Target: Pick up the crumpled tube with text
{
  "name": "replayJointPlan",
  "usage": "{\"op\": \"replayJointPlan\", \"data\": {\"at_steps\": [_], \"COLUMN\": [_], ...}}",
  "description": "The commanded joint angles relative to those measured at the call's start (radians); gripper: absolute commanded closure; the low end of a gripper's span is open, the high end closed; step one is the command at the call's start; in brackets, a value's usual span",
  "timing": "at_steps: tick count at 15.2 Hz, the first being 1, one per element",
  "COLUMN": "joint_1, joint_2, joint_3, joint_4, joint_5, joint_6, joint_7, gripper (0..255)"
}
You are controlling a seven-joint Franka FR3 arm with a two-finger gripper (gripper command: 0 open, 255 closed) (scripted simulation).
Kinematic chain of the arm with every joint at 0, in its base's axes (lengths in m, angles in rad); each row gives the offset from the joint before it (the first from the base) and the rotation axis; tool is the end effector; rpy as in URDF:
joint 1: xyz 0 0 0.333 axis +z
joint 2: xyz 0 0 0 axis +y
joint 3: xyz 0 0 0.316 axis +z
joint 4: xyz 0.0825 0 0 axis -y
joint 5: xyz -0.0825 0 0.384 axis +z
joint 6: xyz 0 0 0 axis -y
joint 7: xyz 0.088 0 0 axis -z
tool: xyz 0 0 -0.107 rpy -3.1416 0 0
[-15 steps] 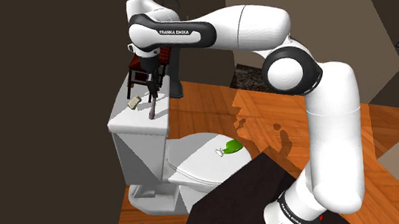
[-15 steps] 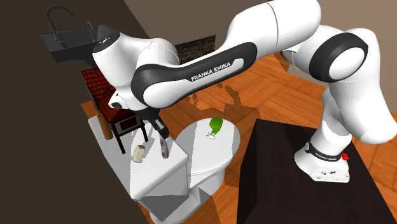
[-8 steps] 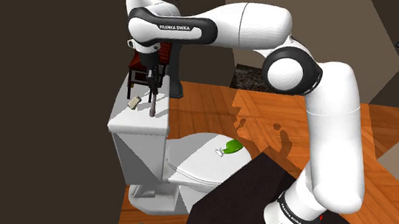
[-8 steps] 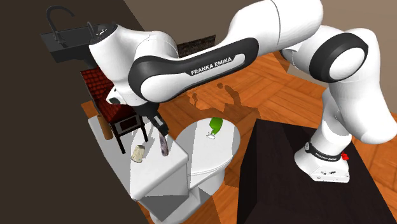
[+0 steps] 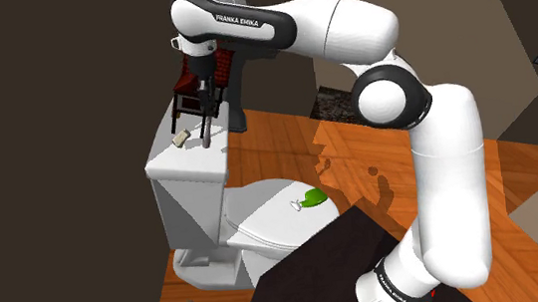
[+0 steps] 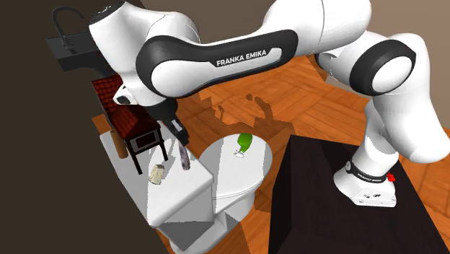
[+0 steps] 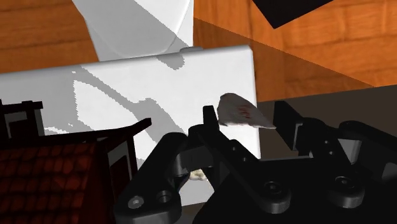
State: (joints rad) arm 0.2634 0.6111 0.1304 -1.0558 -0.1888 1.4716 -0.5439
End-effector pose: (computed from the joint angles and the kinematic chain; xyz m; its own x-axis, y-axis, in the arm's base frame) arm 0.6680 0.2251 0.4706 0.5902 0.7766 -0.2205 0.7960 -0.6053 -0.0012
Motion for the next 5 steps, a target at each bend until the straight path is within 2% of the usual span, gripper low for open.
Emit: {"op": "replayJointPlan", "data": {"at_steps": [1,5], "joint_1": [0.001,0.005], "joint_2": [0.005,0.016], "joint_3": [-0.001,-0.002], "joint_4": [0.037,0.085], "joint_5": [-0.001,-0.002], "joint_6": [-0.032,-0.068], "joint_7": [-0.006,-0.011], "gripper": [255,255]}}
